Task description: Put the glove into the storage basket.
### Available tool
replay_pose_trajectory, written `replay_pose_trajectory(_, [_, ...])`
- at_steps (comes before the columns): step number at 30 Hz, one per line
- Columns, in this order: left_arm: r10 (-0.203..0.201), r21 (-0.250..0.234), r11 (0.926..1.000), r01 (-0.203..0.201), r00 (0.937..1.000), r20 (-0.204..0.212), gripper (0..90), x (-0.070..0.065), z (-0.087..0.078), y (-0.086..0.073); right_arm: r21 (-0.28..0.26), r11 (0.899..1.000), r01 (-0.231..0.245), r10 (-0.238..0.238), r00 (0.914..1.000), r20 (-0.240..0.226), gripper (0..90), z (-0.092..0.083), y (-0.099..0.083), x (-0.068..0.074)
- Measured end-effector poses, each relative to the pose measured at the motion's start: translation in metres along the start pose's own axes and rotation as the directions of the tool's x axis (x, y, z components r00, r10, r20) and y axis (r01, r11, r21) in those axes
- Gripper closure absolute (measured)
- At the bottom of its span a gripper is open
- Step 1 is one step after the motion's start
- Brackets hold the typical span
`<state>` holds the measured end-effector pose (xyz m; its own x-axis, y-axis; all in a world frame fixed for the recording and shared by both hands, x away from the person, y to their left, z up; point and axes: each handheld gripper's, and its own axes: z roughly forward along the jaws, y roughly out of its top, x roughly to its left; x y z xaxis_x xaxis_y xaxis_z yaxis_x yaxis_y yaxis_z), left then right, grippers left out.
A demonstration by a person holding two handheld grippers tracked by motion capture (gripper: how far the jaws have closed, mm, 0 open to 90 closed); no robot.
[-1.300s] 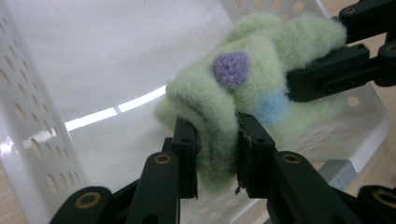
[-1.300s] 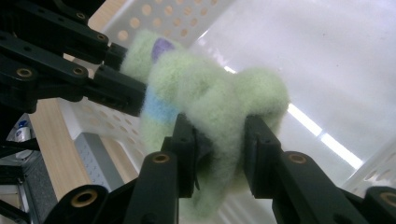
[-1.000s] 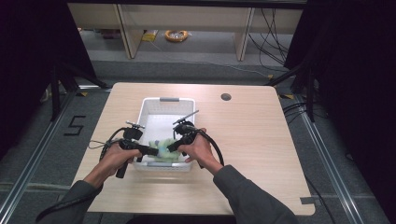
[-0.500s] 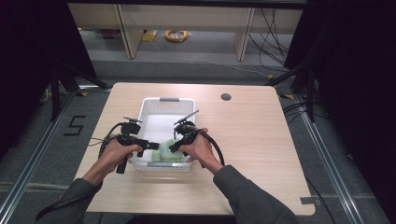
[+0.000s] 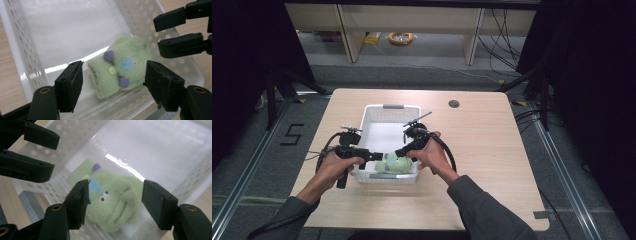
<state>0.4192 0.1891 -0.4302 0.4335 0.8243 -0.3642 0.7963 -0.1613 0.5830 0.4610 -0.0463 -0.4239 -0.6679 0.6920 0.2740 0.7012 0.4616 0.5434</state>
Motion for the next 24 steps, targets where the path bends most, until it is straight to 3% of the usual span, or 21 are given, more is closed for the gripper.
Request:
replay_pose_trajectory(1, [0.006, -0.002, 1.0, -0.006, 1.0, 0.001, 28.8, 0.0, -0.001, 0.0, -0.019, 1.0, 0.017, -0.017, 0.9998, -0.005, 39.1, -0.003, 0.0, -0.001])
replay_pose_trajectory(2, [0.003, -0.009, 1.0, -0.003, 1.0, 0.005, 28.3, -0.002, -0.002, -0.001, -0.01, 1.0, -0.016, 0.016, 0.9999, 0.0, 38.7, -0.006, 0.0, 0.0])
replay_pose_trajectory(4, [0.001, -0.026, 0.9997, -0.001, 1.0, 0.009, 27.4, -0.004, -0.005, -0.002, -0.026, 1.0, -0.003, 0.003, 0.9999, -0.014, 37.7, -0.012, -0.001, 0.001])
replay_pose_trajectory(7, [0.005, -0.053, 0.9986, -0.004, 0.9997, 0.023, 26.0, -0.009, -0.01, -0.004, -0.036, 0.999, -0.001, 0.001, 1.0, 0.001, 36.5, -0.02, -0.004, 0.002])
replay_pose_trajectory(9, [0.009, -0.069, 0.9976, -0.007, 0.9996, 0.028, 25.5, -0.014, -0.012, -0.006, -0.082, 0.995, 0.048, -0.05, 0.9984, -0.026, 36.0, -0.027, -0.006, 0.0])
replay_pose_trajectory(11, [0.024, -0.072, 0.9972, -0.021, 0.9986, 0.048, 24.6, -0.018, -0.014, -0.008, -0.079, 0.996, 0.031, -0.034, 0.999, -0.028, 36.1, -0.032, -0.009, 0.001])
replay_pose_trajectory(13, [0.032, -0.077, 0.9966, -0.027, 0.9976, 0.062, 23.9, -0.023, -0.016, -0.01, -0.095, 0.994, 0.052, -0.057, 0.9975, -0.043, 36.0, -0.038, -0.012, 0.0])
replay_pose_trajectory(14, [0.039, -0.078, 0.9964, -0.034, 0.9972, 0.063, 23.4, -0.026, -0.016, -0.011, -0.075, 0.997, 0.027, -0.03, 0.9988, -0.038, 36.0, -0.041, -0.014, 0.001])
replay_pose_trajectory(16, [0.043, -0.085, 0.9958, -0.036, 0.9964, 0.074, 20.4, -0.031, -0.016, -0.013, -0.121, 0.991, 0.058, -0.064, 0.9968, -0.047, 35.2, -0.045, -0.017, 0.0])
replay_pose_trajectory(24, [0.06, -0.118, 0.9919, -0.047, 0.9914, 0.116, 17.8, -0.048, -0.018, -0.021, -0.146, 0.988, 0.059, -0.073, 0.9931, -0.092, 33.8, -0.061, -0.03, 0.0])
